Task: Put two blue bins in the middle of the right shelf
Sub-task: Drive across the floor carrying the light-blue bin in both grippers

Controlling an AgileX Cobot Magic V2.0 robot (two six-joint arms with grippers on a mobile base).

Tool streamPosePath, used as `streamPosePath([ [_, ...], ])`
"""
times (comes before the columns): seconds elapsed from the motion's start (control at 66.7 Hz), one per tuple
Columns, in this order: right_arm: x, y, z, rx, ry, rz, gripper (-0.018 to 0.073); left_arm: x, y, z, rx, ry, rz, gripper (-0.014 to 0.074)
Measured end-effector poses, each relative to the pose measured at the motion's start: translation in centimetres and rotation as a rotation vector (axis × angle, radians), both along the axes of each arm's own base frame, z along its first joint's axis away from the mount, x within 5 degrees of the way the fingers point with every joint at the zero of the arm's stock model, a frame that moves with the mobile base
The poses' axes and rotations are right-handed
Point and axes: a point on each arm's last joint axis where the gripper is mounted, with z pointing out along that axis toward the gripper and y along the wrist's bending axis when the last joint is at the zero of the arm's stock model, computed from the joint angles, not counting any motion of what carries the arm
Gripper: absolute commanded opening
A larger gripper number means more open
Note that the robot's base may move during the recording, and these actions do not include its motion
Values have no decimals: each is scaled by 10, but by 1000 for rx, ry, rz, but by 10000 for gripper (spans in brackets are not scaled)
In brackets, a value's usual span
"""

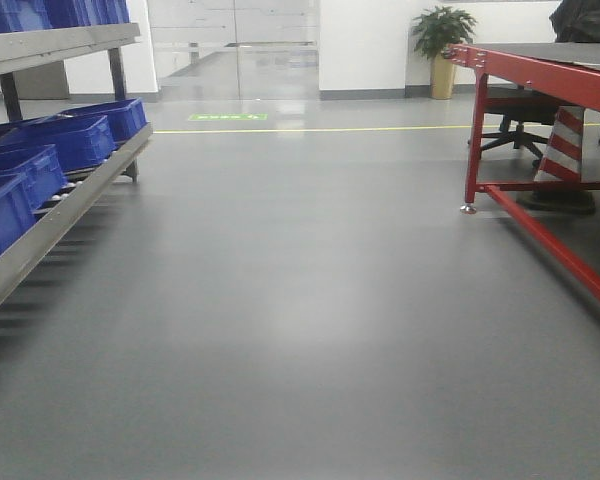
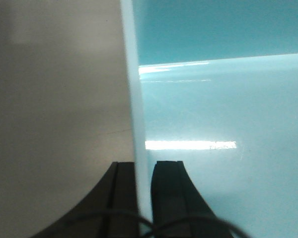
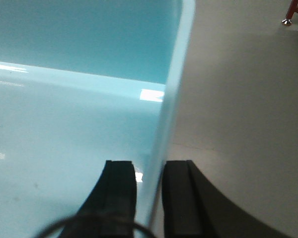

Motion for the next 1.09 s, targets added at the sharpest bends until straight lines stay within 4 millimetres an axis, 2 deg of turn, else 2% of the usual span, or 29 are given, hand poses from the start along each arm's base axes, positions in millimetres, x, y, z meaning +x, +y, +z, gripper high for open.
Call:
streamPosePath([
  [1.094,0,0,0,2,-6,0,-165,0,0,0,0,0,0,-111],
])
